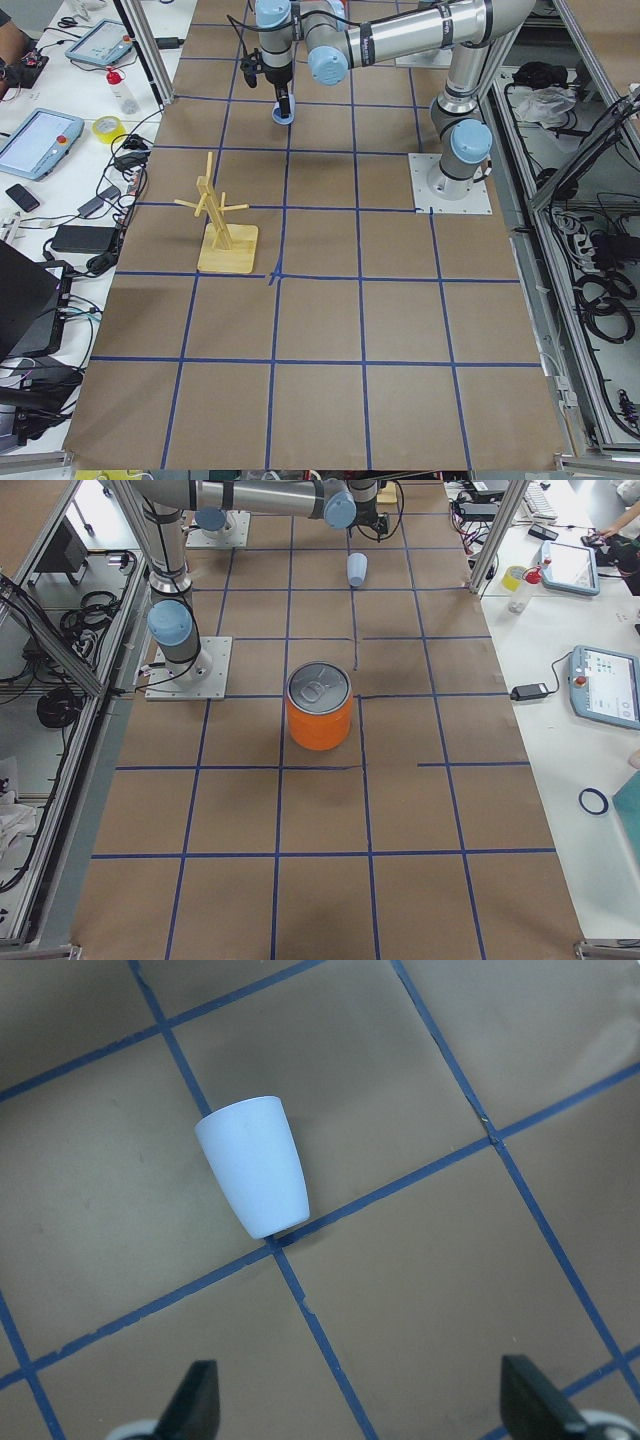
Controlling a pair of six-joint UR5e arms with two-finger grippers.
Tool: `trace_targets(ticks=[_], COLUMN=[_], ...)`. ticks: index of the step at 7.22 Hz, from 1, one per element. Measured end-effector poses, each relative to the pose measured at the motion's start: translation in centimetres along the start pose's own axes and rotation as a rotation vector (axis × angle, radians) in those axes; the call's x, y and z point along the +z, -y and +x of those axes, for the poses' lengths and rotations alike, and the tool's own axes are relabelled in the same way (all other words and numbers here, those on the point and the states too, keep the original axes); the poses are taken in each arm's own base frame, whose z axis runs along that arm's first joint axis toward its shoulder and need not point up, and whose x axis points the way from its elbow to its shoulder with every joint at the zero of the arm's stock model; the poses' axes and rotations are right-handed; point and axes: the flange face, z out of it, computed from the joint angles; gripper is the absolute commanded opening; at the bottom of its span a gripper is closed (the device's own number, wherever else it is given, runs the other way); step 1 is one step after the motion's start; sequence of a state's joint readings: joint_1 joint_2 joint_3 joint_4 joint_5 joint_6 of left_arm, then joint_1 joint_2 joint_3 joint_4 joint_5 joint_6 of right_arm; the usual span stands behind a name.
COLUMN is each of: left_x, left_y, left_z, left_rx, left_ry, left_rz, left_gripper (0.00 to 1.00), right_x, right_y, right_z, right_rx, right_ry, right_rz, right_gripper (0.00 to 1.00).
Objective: Flip cup
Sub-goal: 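Reach the left gripper to the lying cup's open end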
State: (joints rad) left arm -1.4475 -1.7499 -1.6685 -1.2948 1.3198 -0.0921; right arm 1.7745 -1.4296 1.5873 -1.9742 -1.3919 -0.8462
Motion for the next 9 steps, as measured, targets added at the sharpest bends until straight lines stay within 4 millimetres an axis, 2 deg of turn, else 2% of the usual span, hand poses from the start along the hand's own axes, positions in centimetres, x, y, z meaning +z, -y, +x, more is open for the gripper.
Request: trace_targets(ticks=[1,3,6,9], left_x=[2.0,6.1,11.8,17.1], left_y=[0.4,0.6,1.0,1.2], left_z=[1.2,4.0,6.0,7.6], left_rx=[0.011,-0.001,0.006,0.043], left_ry=[-0.057,-0.202,-0.261,-0.257], left_rz=[-0.010,-0.075,-0.151,-0.178], left_gripper=[1.00,1.00,1.00,1.00], right_x=[-1.8,-3.9,-5.4,-6.3], right_y=[-1.0,-2.9,-4.6,-5.2], right_z=[0.4,0.9,1.2,1.6], right_rx=[0.110,0.267,0.491,0.805], right_ry=[-0.022,-0.058,-0.182,-0.238], right_rz=[0.002,-0.032,-0.117,-0.088], right_gripper=[1.00,1.00,1.00,1.00])
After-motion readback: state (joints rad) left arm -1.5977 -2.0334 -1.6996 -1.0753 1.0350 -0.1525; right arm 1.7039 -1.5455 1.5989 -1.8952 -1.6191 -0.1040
